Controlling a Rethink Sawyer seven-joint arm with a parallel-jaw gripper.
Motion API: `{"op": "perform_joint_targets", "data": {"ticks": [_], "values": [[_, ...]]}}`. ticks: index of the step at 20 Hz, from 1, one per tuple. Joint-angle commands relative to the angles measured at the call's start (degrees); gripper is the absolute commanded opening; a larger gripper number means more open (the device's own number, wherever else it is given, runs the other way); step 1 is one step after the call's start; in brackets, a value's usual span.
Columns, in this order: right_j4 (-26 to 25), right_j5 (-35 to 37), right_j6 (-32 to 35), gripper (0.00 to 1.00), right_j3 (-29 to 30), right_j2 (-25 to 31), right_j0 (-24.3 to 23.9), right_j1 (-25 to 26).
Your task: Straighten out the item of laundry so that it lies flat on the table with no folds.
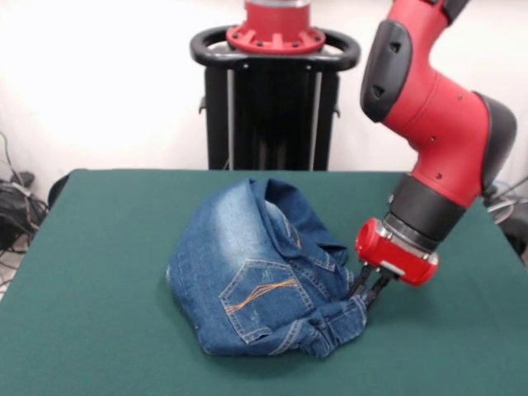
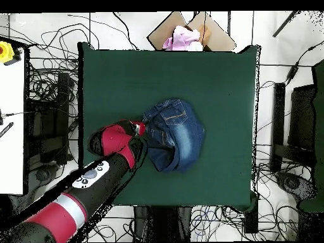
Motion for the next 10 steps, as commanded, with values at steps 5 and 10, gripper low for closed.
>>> {"op": "perform_joint_targets", "data": {"ticks": [5, 10], "values": [[6.02, 9.58, 19.54, 0.00, -0.16, 3.78, 3.12, -1.29], [5.03, 14.29, 13.72, 0.00, 9.82, 17.48, -1.73, -17.24]]}}
